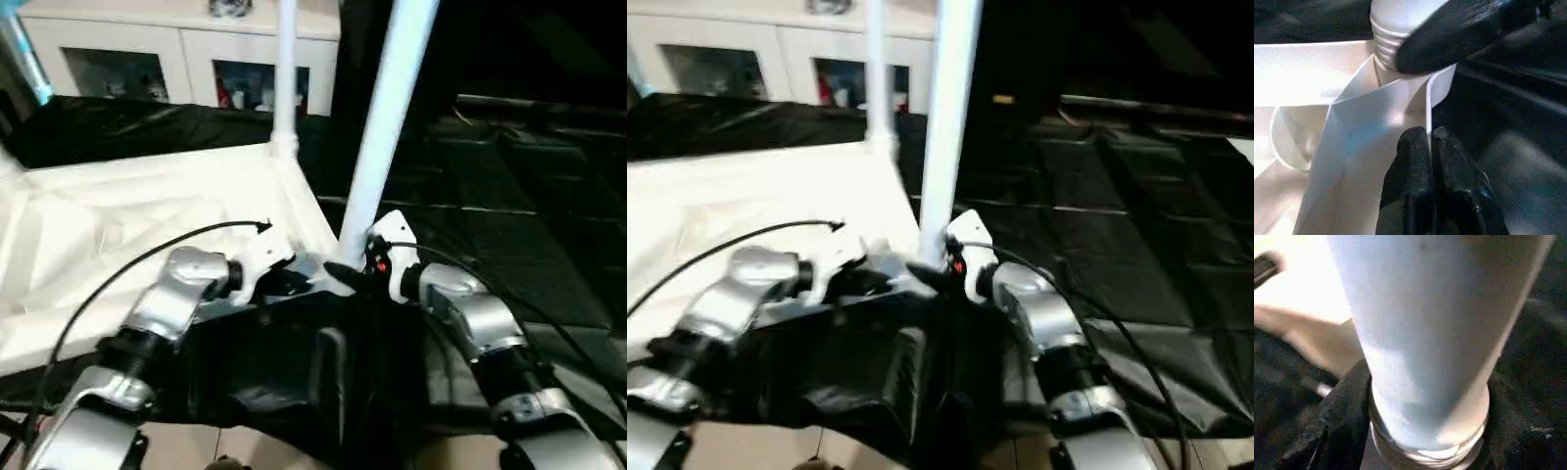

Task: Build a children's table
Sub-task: Rotate leg to tighten

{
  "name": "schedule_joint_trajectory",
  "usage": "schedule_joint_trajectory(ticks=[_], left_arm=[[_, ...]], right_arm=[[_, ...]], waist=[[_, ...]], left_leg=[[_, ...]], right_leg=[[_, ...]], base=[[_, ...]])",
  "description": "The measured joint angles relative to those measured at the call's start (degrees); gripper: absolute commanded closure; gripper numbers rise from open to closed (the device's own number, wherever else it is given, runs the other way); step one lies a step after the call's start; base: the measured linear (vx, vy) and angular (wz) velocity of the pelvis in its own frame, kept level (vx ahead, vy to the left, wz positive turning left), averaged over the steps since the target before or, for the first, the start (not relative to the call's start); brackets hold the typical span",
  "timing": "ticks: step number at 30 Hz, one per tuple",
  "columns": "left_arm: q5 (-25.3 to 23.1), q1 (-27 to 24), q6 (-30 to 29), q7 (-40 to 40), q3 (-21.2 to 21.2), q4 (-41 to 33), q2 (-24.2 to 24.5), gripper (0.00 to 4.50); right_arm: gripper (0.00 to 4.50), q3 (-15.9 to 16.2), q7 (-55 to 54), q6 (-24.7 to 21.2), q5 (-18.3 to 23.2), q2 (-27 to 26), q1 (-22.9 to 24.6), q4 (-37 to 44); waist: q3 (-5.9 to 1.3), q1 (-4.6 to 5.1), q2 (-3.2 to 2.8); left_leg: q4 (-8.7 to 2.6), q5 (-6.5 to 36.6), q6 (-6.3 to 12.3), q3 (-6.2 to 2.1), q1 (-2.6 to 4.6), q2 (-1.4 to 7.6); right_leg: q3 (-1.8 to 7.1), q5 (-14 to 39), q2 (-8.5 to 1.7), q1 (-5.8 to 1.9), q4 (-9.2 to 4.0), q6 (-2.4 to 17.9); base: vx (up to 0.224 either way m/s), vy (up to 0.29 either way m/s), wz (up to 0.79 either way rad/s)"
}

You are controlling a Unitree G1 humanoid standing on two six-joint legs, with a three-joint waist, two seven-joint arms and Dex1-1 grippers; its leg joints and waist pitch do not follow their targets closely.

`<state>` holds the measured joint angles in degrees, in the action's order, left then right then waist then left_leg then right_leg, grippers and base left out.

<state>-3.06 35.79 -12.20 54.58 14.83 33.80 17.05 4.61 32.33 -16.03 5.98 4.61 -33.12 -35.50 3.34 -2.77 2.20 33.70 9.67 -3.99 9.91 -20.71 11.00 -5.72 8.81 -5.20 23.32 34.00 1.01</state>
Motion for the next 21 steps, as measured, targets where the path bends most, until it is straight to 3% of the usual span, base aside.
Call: schedule_joint_trajectory(ticks=[4, 6, 11, 15, 21], left_arm=[[-1.13, 2.40, -1.16, -4.96, -0.50, 3.33, -3.46, 4.50], [-1.19, 2.61, -1.17, -5.43, -0.61, 3.62, -3.80, 4.50], [-1.18, 2.59, -1.15, -4.16, -0.78, 3.42, -3.62, 4.50], [-1.14, 1.78, -0.28, -1.24, -0.41, 2.03, -2.25, 4.50], [0.72, -1.80, 3.26, 8.98, 1.45, -3.16, 1.69, 4.50]], right_arm=[[1.74, -1.61, -8.24, 3.19, -1.93, -2.49, -2.25, -4.35], [1.19, -2.23, -8.71, 4.36, -1.96, -2.92, -2.48, -5.38], [0.69, -2.77, -5.90, 4.29, -1.39, -2.57, -2.41, -5.14], [0.69, -0.54, 0.36, 5.33, -1.78, 0.06, -0.82, -3.22], [0.69, 4.48, 17.23, 5.23, -0.96, 8.01, 3.57, 4.92]], waist=[[-0.01, 0.18, 0.00], [-0.05, 0.05, -0.05], [-0.05, -0.16, -0.06], [-0.03, -0.33, -0.09], [-0.01, -0.88, -0.12]], left_leg=[[0.00, 0.00, 0.00, 0.00, -0.05, -0.01], [-0.03, 0.00, 0.00, 0.00, -0.06, -0.01], [-0.17, 0.00, 0.00, 0.00, -0.06, 0.00], [-0.27, 0.01, 0.01, 0.00, -0.07, 0.00], [-0.39, 0.01, 0.02, 0.01, -0.16, 0.01]], right_leg=[[0.02, 0.00, 0.00, -0.01, 0.00, 0.00], [0.02, 0.00, 0.00, -0.01, 0.02, 0.00], [0.02, -0.01, 0.01, 0.01, 0.07, 0.01], [0.02, 0.00, 0.01, 0.03, 0.05, 0.01], [0.01, -0.05, 0.01, 0.08, 0.06, 0.16]], base=[[0.000, 0.000, 0.00], [0.000, 0.000, 0.00], [0.000, 0.000, 0.00], [0.000, 0.000, 0.00], [0.000, 0.000, 0.00]])
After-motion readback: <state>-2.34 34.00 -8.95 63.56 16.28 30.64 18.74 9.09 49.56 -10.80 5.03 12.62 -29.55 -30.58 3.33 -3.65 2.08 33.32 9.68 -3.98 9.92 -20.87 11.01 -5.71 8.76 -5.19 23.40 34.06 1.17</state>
